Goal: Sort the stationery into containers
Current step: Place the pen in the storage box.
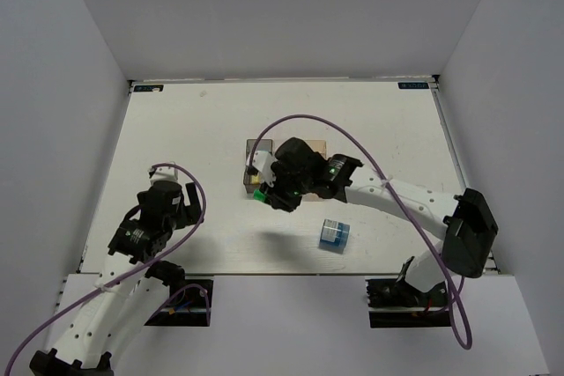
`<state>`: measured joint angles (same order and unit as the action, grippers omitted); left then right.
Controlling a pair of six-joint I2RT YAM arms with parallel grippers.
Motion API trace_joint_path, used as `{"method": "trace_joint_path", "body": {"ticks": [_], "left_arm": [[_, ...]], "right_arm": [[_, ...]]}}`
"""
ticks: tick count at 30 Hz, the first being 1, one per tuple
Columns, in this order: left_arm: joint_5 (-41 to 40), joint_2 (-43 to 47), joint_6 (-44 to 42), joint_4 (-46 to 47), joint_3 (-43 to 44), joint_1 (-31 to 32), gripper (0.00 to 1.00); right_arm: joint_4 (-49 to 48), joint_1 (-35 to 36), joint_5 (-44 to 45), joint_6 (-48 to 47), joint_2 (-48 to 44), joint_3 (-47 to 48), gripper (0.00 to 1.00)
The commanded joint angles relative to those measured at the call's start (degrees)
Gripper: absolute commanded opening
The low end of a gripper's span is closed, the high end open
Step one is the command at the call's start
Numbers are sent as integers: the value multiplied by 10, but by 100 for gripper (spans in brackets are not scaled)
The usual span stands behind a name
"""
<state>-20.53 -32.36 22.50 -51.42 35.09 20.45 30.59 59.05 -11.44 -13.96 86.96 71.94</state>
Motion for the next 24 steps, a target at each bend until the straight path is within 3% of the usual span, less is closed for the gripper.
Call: {"method": "trace_joint_path", "body": {"ticks": [1,7,16,24], "left_arm": [[-2,0,1,4,-4,-3,100],[-2,-8,1,3,-4,-3,100],[-1,-8,1,4,-3,-3,100],[-2,-6,0,4,-5,-4,100]], "right_arm": [[-67,-16,185,60,12,5,0],[-84,-72,286,189,94,94,0],[-70,-102,358,345,189,190,0],[3,-115,327,403,250,245,0]]}}
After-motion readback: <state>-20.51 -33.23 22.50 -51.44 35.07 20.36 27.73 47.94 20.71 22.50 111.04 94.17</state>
